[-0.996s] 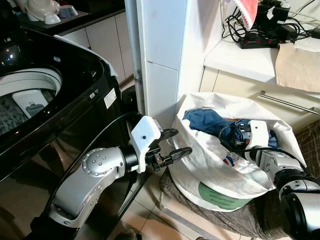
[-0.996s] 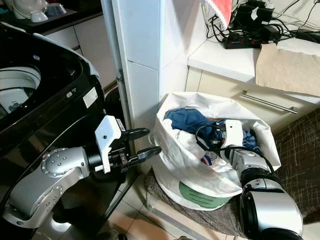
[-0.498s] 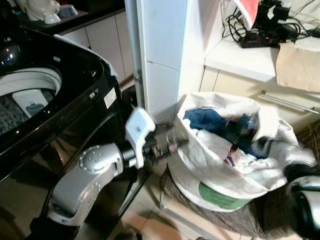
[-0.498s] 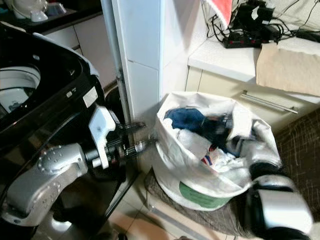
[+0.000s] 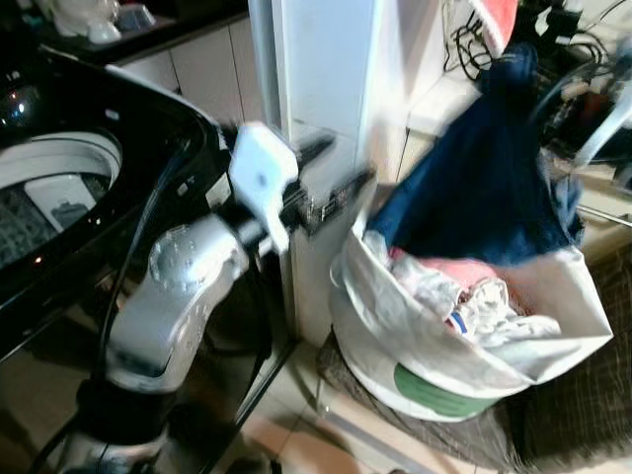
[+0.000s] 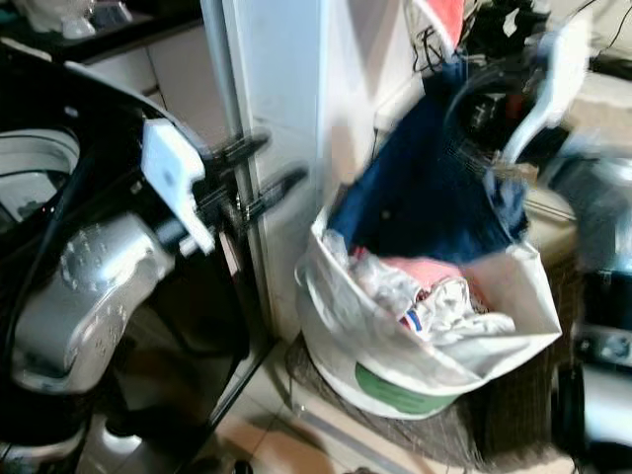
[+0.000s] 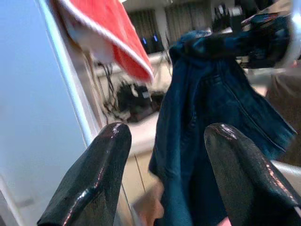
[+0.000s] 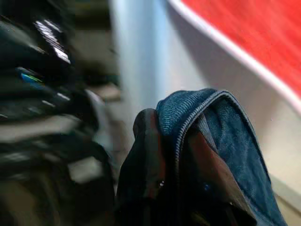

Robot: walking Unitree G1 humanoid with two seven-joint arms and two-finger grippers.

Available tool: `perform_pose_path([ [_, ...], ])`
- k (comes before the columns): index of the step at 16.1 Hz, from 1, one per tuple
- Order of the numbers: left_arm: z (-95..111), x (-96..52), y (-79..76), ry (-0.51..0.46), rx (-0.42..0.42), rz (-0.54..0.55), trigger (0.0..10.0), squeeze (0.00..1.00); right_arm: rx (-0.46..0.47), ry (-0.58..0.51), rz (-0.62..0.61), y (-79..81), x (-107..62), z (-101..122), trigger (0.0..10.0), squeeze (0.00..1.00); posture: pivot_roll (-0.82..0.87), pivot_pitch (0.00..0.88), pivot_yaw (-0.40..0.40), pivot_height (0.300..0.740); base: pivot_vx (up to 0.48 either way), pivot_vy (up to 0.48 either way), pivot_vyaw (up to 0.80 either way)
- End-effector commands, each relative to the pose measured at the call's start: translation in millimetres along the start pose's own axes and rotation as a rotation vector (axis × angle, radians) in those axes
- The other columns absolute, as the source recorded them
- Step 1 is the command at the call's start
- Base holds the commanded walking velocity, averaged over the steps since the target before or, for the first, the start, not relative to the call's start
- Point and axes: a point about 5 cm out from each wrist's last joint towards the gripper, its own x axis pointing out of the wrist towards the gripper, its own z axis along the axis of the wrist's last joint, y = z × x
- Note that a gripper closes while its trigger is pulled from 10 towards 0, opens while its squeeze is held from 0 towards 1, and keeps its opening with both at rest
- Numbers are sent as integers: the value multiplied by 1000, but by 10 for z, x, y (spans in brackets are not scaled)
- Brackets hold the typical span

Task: Clothes washing

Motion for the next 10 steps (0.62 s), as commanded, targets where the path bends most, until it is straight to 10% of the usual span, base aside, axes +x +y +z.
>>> perform_pose_path([
  [1,79,61,56,-40,-26,18,10000,1000,26,-114,144,213,65,311,0,0,-16,0,13,740,0,0,0],
  [5,268,250,16,-163,2,-35,10000,1000,171,-220,364,519,196,540,0,0,-15,0,-1,740,0,0,0],
  [9,107,264,-59,-86,46,-58,10000,1000,219,-177,474,755,264,403,0,0,-12,0,-6,740,0,0,0],
  [10,38,246,-41,-53,57,-34,10000,620,241,-180,483,786,265,403,0,0,-13,0,-5,740,0,0,0],
])
